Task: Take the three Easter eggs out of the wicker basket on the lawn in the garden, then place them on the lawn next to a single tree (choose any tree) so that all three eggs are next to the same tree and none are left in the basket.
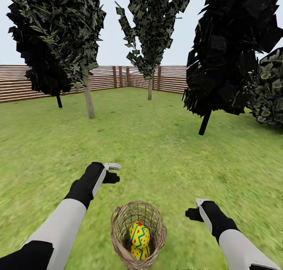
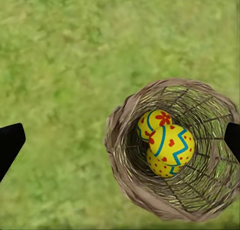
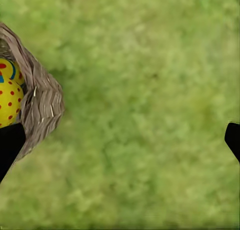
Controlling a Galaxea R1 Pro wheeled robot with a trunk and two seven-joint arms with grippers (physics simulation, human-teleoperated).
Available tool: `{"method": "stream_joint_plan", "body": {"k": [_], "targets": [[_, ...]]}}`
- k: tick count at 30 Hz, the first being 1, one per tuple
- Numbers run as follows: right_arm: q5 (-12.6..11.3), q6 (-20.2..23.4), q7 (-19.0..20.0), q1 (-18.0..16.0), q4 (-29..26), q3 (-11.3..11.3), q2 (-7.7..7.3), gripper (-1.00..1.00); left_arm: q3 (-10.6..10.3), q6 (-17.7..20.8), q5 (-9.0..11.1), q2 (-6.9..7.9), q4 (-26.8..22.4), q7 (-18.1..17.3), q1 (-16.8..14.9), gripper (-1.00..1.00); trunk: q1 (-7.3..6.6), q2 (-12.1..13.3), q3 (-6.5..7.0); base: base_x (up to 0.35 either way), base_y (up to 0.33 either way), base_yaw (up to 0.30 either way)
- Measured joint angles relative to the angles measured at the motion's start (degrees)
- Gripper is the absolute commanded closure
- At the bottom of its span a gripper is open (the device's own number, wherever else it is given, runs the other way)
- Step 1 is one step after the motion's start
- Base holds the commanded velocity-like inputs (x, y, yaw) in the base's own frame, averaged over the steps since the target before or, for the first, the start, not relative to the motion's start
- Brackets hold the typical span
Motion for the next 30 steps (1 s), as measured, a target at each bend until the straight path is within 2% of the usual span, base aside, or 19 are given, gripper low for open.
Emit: {"method": "stream_joint_plan", "body": {"k": [18, 21, 26, 28, 30], "targets": [[-0.07, -0.09, 0.27, 0.02, 0.06, -0.09, -0.04, -1.00, -0.87, 1.49, 0.02, 0.00, 4.23, -0.12, -0.01, -1.00, -0.01, 0.00, 1.09, 0.010, 0.322, -0.235], [-0.06, -0.13, 0.22, 0.03, 0.07, -0.09, -0.02, -1.00, -1.77, 1.41, -0.10, -0.08, 7.96, -0.33, -0.01, -1.00, -0.02, 0.00, 1.26, 0.123, 0.241, -0.178], [0.33, -0.24, -0.05, 0.07, 0.07, -0.02, 0.25, -1.00, -2.03, 1.29, 0.13, -0.13, 8.63, -5.51, 0.00, -1.00, 0.00, 0.00, 1.30, 0.022, 0.028, -0.019], [0.38, -0.25, -0.11, 0.07, 0.18, 0.08, 0.21, -1.00, -2.07, 1.41, 0.21, -0.35, 8.72, -6.07, 0.00, -1.00, 0.00, 0.00, 1.30, 0.001, 0.001, -0.001], [0.44, -0.22, -0.08, 0.05, 0.16, 0.14, -0.01, -1.00, -2.01, 1.60, 1.27, -0.83, 8.77, -6.34, 0.05, -1.00, 0.21, -0.38, 1.13, 0.000, 0.000, 0.000]]}}
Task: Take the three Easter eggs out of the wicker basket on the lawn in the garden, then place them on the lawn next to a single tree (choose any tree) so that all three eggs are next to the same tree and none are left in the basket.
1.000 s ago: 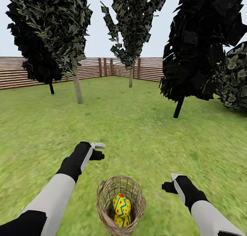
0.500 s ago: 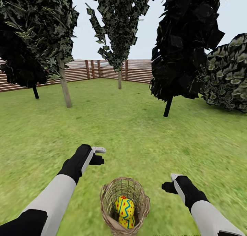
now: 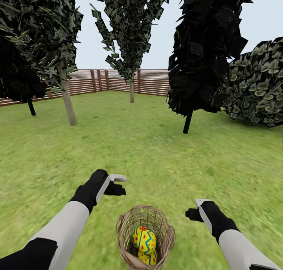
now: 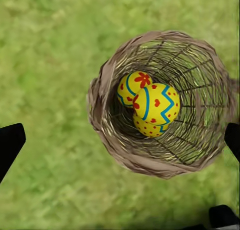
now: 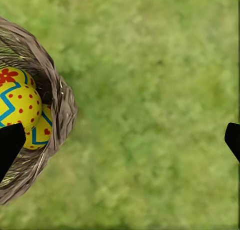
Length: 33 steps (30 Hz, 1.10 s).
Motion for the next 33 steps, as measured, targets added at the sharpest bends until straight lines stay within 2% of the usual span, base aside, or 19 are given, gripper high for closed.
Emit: {"method": "stream_joint_plan", "body": {"k": [2, 4, 8, 13, 18, 23, 25, 30, 33], "targets": [[0.19, 0.09, 0.01, -0.03, -0.14, 0.04, -0.12, -1.00, 0.03, 0.03, 1.43, -0.09, 0.06, -0.10, 0.03, -1.00, 0.44, -0.80, -0.36, 0.000, 0.000, 0.000], [0.24, 0.12, 0.01, -0.03, -0.22, 0.08, -0.10, -1.00, 0.02, 0.04, 2.05, -0.12, 0.41, -0.14, 0.04, -1.00, 0.88, -1.60, -0.72, 0.000, 0.000, 0.000], [0.22, 0.15, 0.01, -0.01, -0.66, 0.09, -0.12, -1.00, 0.01, -0.20, 2.35, -0.71, 3.94, 0.15, 0.05, -1.00, 1.76, -3.21, -1.44, 0.000, 0.000, 0.000], [0.29, 0.20, 0.00, -0.05, -1.02, 0.09, -0.14, -1.00, -0.17, -0.38, 2.24, -1.54, 5.46, 0.67, 0.05, -1.00, 2.86, -5.22, -2.34, 0.000, 0.000, 0.000], [0.34, 0.30, 0.03, -0.05, -1.06, 0.16, -0.11, -1.00, -3.65, -0.69, 2.30, -2.80, 9.03, 4.33, 0.21, -1.00, 3.96, -7.22, -3.23, 0.000, 0.000, 0.000], [0.90, 0.36, 0.09, -0.05, -1.91, 0.46, -0.24, -1.00, -4.48, -0.87, 2.32, -3.12, 9.33, 5.36, 0.22, -1.00, 5.05, -9.23, -4.13, 0.000, 0.000, 0.000], [1.41, 0.39, 0.11, -0.05, -2.31, 1.35, -0.25, -1.00, -4.52, -0.89, 2.30, -3.13, 9.23, 5.41, 0.22, -1.00, 5.49, -10.03, -4.49, 0.000, 0.000, 0.000], [2.07, 0.28, 0.17, -0.06, -2.23, 5.42, -0.11, -1.00, -4.55, -0.90, 2.27, -3.14, 9.11, 5.47, 0.22, -1.00, 6.59, -12.04, -5.39, 0.000, 0.000, 0.000], [2.13, 0.24, 0.20, -0.06, -2.08, 6.22, -0.02, -1.00, -4.55, -0.90, 2.26, -3.14, 9.10, 5.54, 0.22, -1.00, 7.25, -13.24, -5.93, 0.000, 0.000, 0.000]]}}
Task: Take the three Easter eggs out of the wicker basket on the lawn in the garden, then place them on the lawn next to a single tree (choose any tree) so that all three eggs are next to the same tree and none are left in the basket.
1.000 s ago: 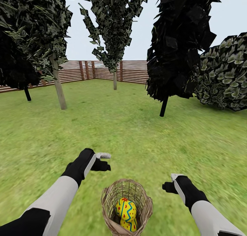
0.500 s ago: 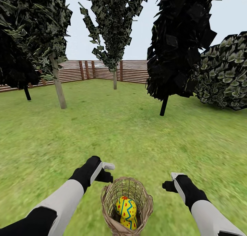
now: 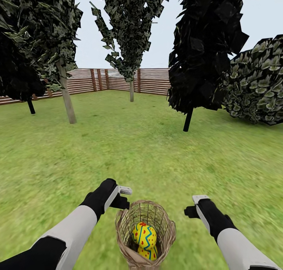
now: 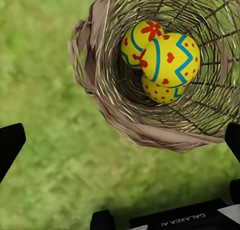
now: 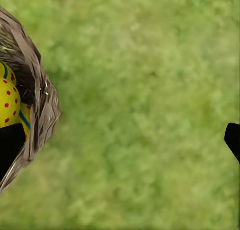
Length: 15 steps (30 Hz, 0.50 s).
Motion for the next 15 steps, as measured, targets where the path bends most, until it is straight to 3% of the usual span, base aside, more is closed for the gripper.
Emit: {"method": "stream_joint_plan", "body": {"k": [15], "targets": [[-0.07, -0.33, 0.13, 0.34, 0.40, 0.11, 0.36, -1.00, -0.02, 0.00, -0.01, -0.01, -0.01, 1.49, 0.00, -1.00, 3.30, -6.02, -2.69, 0.000, 0.000, 0.000]]}}
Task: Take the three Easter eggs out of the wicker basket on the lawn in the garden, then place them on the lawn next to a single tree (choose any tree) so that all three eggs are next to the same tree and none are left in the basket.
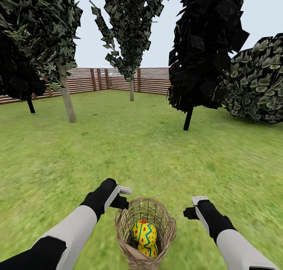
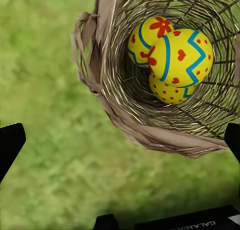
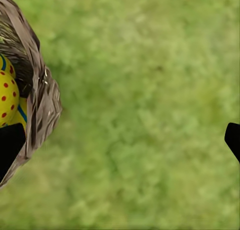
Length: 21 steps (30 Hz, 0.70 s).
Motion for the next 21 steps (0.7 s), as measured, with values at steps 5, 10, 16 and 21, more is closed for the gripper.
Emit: {"method": "stream_joint_plan", "body": {"k": [5, 10, 16, 21], "targets": [[0.00, -0.09, 0.03, 0.09, 0.00, 0.02, 0.07, -1.00, -0.02, -0.06, 0.02, -0.05, -0.15, 1.50, 0.00, -1.00, 1.10, -2.01, -0.90, 0.000, 0.000, 0.000], [0.00, -0.11, 0.04, 0.10, 0.00, 0.07, 0.09, -1.00, -0.03, -0.09, 0.01, -0.06, -0.59, 1.91, 0.00, -1.00, 2.20, -4.01, -1.80, 0.000, 0.000, 0.000], [0.08, -0.12, 0.04, 0.10, 0.29, 0.09, 0.09, -1.00, -0.03, -0.09, 0.11, -0.06, -0.78, 4.28, 0.00, -1.00, 3.52, -6.42, -2.87, 0.000, 0.000, 0.000], [0.08, -0.12, 0.05, 0.10, 0.35, 0.09, 0.07, -1.00, 0.04, 0.13, 0.18, 0.02, -2.57, 4.65, -0.01, -1.00, 4.61, -8.42, -3.77, 0.000, 0.000, 0.000]]}}
